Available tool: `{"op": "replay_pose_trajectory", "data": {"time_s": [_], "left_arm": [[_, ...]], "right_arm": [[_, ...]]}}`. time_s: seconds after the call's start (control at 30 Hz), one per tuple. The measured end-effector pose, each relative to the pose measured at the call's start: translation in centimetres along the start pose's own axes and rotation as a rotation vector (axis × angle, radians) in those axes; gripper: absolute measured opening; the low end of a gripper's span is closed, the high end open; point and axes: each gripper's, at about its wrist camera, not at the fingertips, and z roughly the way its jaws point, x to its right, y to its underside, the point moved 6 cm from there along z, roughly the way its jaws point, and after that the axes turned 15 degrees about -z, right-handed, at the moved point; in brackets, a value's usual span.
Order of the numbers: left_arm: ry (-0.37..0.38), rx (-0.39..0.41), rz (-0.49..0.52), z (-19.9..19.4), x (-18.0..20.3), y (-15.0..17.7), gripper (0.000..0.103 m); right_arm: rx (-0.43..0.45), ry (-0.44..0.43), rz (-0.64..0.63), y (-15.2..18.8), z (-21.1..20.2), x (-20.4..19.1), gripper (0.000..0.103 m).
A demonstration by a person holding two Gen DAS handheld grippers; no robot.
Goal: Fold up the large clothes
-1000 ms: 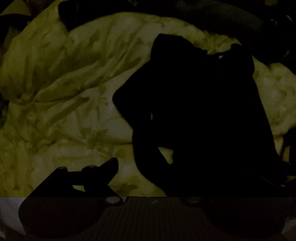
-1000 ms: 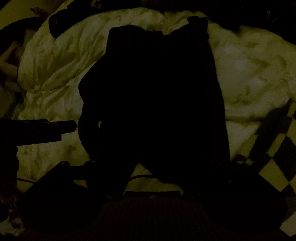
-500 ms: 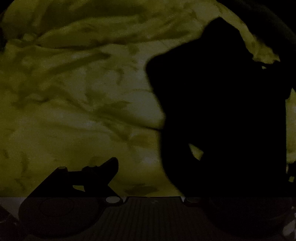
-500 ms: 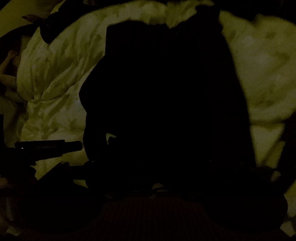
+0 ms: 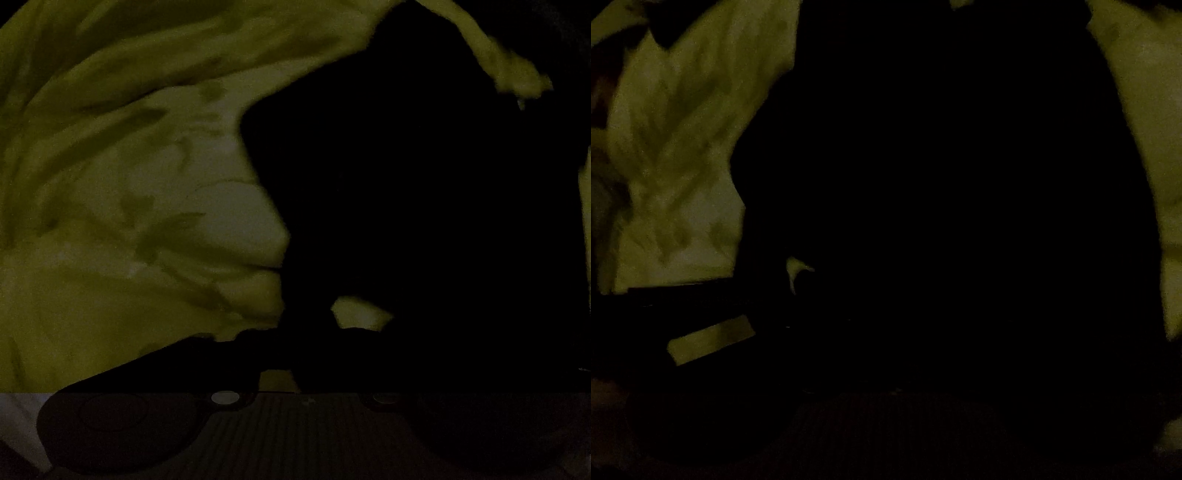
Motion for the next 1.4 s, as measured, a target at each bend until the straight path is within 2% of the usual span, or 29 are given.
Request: {"op": "replay_pose_trajectory", "data": {"time_s": [0.03, 0.17, 0.27, 0.47, 0.6, 0.7, 0.8, 0.83, 0.87, 0.9, 0.93, 0.97, 1.03, 1.1, 1.13, 1.2, 1.27, 1.33, 1.4], "left_arm": [[0.022, 0.002, -0.041, -0.5, -0.7, -0.4, 0.043], [0.018, 0.080, -0.119, -3.1, -3.5, -2.3, 0.041], [-0.005, 0.144, -0.183, -5.1, -5.8, -4.4, 0.041], [-0.082, 0.301, -0.271, -9.2, -10.5, -11.2, 0.041], [-0.129, 0.377, -0.299, -11.1, -13.0, -16.1, 0.041], [-0.168, 0.391, -0.275, -11.2, -13.1, -18.6, 0.042], [-0.188, 0.387, -0.244, -9.8, -12.5, -20.4, 0.044], [-0.208, 0.381, -0.236, -9.1, -12.2, -20.7, 0.055], [-0.224, 0.363, -0.229, -8.3, -12.3, -20.9, 0.062], [-0.239, 0.339, -0.225, -7.8, -12.1, -21.0, 0.075], [-0.242, 0.321, -0.220, -7.4, -11.8, -20.8, 0.099], [-0.237, 0.311, -0.213, -7.2, -11.6, -20.3, 0.101], [-0.236, 0.322, -0.194, -7.1, -11.0, -19.2, 0.103], [-0.226, 0.329, -0.173, -6.9, -10.5, -18.0, 0.103], [-0.223, 0.314, -0.175, -6.7, -10.4, -17.3, 0.103], [-0.212, 0.281, -0.197, -6.3, -10.3, -15.9, 0.103], [-0.169, 0.260, -0.210, -6.2, -9.8, -14.0, 0.103], [-0.117, 0.238, -0.184, -6.1, -8.7, -11.6, 0.103], [-0.099, 0.200, -0.138, -5.6, -7.4, -9.2, 0.103]], "right_arm": [[0.026, -0.004, 0.011, -0.2, -1.2, 0.5, 0.017], [0.140, -0.034, 0.167, -0.4, -6.5, 4.4, 0.015], [0.248, 0.009, 0.256, -0.1, -11.2, 8.4, 0.015], [0.384, 0.070, 0.461, 1.0, -18.4, 16.6, 0.015], [0.483, 0.186, 0.453, 0.0, -23.1, 20.9, 0.015], [0.532, 0.326, 0.442, -1.1, -26.1, 24.4, 0.015], [0.544, 0.445, 0.476, -2.1, -27.9, 28.3, 0.015], [0.536, 0.481, 0.489, -2.3, -28.2, 29.3, 0.015], [0.519, 0.529, 0.505, -2.6, -28.2, 30.2, 0.019], [0.489, 0.588, 0.529, -2.6, -28.1, 31.2, 0.024], [0.470, 0.629, 0.556, -2.2, -28.3, 31.9, 0.039], [0.462, 0.650, 0.578, -2.0, -28.1, 32.1, 0.057], [0.496, 0.631, 0.568, -1.6, -27.8, 31.3, 0.059], [0.497, 0.581, 0.508, -1.2, -27.0, 29.8, 0.065], [0.484, 0.567, 0.468, -0.7, -26.6, 28.9, 0.070], [0.458, 0.554, 0.392, 0.0, -25.4, 26.7, 0.070], [0.430, 0.521, 0.330, 0.8, -24.3, 24.5, 0.072], [0.414, 0.472, 0.280, 2.1, -23.7, 22.3, 0.074], [0.394, 0.428, 0.216, 3.0, -23.1, 19.7, 0.074]]}}
